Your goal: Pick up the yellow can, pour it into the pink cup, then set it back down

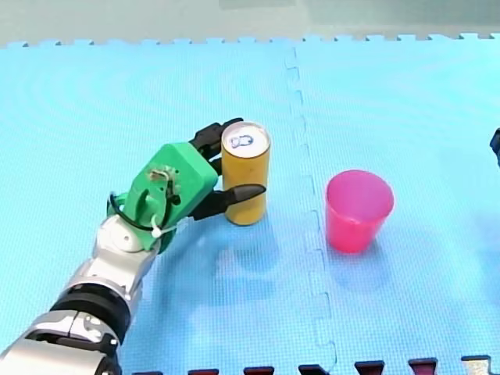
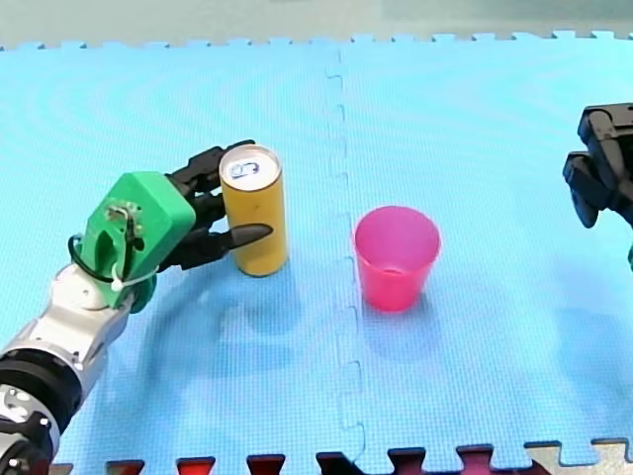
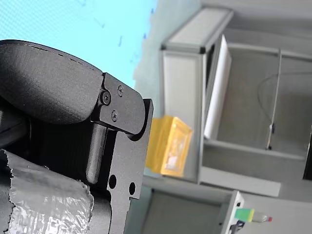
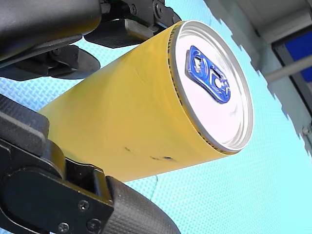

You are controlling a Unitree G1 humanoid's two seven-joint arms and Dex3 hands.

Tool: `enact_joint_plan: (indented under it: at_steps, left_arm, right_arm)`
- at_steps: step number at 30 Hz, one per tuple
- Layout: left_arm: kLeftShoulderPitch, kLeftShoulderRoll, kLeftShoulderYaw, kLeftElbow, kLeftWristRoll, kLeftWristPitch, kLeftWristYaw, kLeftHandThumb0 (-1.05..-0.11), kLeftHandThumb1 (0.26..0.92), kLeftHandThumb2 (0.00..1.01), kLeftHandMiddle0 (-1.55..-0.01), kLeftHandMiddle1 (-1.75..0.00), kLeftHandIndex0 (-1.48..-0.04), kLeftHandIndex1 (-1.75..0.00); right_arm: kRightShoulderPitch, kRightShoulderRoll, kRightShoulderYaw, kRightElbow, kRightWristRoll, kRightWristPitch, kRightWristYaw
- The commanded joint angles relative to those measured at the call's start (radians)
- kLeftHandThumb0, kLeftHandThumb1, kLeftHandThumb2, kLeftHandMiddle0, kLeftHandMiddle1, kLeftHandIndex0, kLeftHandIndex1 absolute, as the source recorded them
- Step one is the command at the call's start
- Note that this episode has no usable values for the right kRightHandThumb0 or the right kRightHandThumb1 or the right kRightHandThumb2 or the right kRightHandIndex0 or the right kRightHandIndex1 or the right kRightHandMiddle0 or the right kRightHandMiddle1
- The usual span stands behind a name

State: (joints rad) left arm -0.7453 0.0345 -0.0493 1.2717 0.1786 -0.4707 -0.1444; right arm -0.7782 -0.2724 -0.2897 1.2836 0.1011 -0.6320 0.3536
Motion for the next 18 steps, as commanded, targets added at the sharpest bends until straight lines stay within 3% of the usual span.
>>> enact_joint_plan:
  at_steps: [1,18]
  left_arm:
    - [-0.007,0.002,0.0,0.004,0.001,-0.004,0.003,-0.965,0.824,0.0,-0.37,0.0,-0.29,0.0]
    - [-0.014,0.043,0.04,0.009,-0.031,0.006,-0.021,-0.928,0.821,0.0,-0.41,-0.01,-0.31,0.0]
  right_arm:
    - [0.004,-0.006,-0.001,-0.004,0.001,-0.003,-0.002]
    - [0.005,-0.013,0.003,-0.004,-0.004,-0.004,-0.004]
